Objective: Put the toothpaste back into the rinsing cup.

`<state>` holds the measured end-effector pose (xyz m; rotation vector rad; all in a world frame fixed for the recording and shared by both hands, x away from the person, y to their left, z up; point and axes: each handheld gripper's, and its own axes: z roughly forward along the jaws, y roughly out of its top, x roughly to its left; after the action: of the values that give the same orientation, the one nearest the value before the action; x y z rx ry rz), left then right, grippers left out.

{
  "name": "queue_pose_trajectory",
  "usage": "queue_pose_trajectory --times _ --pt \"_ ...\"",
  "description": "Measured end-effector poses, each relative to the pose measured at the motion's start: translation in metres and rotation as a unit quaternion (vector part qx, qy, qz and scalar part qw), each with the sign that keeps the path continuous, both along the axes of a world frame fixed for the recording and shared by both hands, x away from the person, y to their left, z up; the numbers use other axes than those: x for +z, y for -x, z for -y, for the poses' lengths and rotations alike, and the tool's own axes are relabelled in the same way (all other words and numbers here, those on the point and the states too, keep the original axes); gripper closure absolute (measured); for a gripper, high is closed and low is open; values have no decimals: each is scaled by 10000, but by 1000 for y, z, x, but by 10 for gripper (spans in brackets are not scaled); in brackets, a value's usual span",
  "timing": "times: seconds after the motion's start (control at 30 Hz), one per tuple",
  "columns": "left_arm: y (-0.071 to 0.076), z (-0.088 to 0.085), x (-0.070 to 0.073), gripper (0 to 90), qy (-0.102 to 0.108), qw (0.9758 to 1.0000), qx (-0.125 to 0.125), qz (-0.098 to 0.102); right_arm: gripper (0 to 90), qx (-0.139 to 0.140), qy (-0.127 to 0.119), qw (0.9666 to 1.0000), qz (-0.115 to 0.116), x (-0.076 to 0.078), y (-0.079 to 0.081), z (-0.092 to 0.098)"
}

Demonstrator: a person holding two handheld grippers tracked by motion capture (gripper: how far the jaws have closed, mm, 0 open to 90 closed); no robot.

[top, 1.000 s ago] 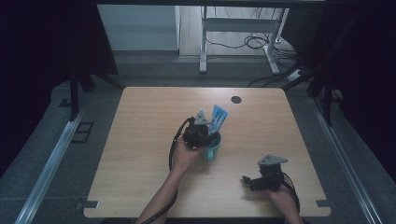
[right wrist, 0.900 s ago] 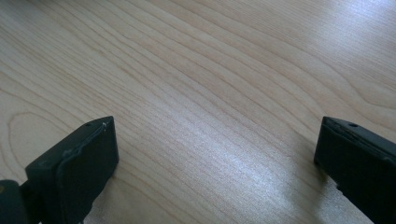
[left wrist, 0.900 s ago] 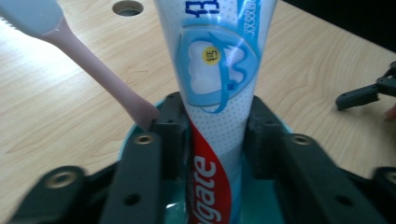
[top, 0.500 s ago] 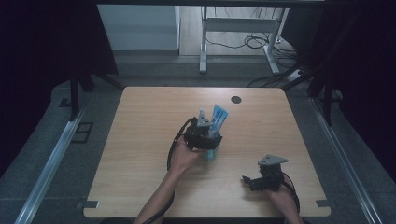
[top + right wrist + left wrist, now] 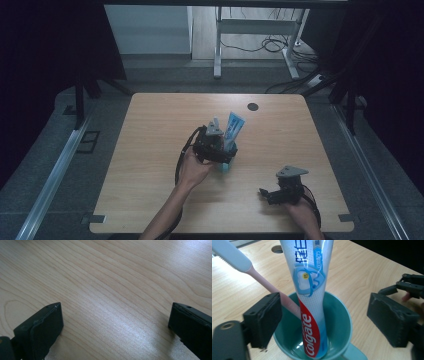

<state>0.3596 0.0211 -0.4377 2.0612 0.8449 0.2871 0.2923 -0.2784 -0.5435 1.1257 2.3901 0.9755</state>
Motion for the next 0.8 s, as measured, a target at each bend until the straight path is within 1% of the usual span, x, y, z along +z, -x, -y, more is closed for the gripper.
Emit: queue_pose_trajectory --times 0.17,0.23,0.37,0.53,0.67,0.8 --pt "4 -7 2 70 -77 10000 -15 -25 0 4 5 10000 6 0 0 0" --pt "5 -9 3 56 -138 9999 -17 10 0 4 6 10000 6 0 0 0" --pt "8 -15 4 29 -174 9998 20 67 0 3 6 10000 7 0 0 0" --pt "11 -20 3 2 -155 9998 52 79 0 2 5 10000 8 0 0 0" --pt "14 -27 0 0 -170 9998 101 102 0 3 5 10000 7 0 0 0" --pt "17 -32 -2 0 -131 9997 156 108 0 0 9 10000 9 0 0 0"
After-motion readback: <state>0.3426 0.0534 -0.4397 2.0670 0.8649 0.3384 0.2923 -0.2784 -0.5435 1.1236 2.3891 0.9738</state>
